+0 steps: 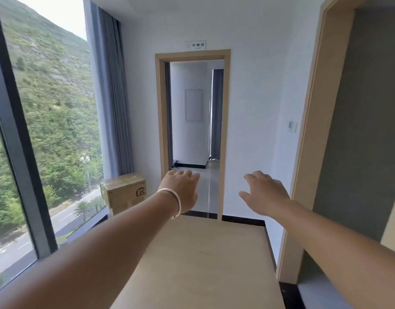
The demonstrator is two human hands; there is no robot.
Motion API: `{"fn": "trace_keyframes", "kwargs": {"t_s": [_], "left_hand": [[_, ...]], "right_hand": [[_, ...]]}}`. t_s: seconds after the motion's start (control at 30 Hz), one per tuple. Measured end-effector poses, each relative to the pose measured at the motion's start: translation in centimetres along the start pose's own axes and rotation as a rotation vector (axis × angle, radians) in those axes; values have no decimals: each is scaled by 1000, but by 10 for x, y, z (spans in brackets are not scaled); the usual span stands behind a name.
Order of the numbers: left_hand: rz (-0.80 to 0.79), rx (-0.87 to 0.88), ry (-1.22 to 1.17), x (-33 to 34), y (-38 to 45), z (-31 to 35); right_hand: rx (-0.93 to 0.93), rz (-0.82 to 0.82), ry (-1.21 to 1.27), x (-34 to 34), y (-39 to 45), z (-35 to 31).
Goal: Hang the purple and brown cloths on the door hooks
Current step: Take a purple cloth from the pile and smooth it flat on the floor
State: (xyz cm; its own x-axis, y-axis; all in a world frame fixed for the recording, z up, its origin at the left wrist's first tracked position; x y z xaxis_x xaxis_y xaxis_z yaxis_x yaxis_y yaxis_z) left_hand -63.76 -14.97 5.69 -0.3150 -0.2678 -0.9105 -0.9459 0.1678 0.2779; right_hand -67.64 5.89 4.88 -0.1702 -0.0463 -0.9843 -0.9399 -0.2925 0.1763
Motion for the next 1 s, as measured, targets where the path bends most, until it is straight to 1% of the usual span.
{"fn": "trace_keyframes", "kwargs": {"t_s": [0.13,0.37,0.53,0.77,1.0], "left_hand": [[21,26,-29,9,55,-24],[64,66,-74,30,143,-73],[42,83,-86,62,197,-90],[18,109,-88,99,270,-88],[-14,107,-66,123,367,-58]], "right_hand": [[50,2,-12,0,48,7],[100,39,-5,-3,137,-1],[116,32,-39,9,185,-2],[136,8,-21,32,250,26],[115,7,8,58,337,88]]}}
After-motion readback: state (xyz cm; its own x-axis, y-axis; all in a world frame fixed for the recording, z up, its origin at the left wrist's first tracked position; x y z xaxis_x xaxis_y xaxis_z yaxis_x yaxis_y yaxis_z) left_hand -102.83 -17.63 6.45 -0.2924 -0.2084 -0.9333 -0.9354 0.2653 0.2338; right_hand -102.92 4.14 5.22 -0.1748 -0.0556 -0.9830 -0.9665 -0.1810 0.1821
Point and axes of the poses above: each hand's wrist, its own y-axis towards the middle knuckle, its own x-axis out of the palm, z = x × y, the point moved 5 cm from there along y, towards the middle knuckle, and after that the axes turned 9 degrees about -z, right-handed, at the moved point
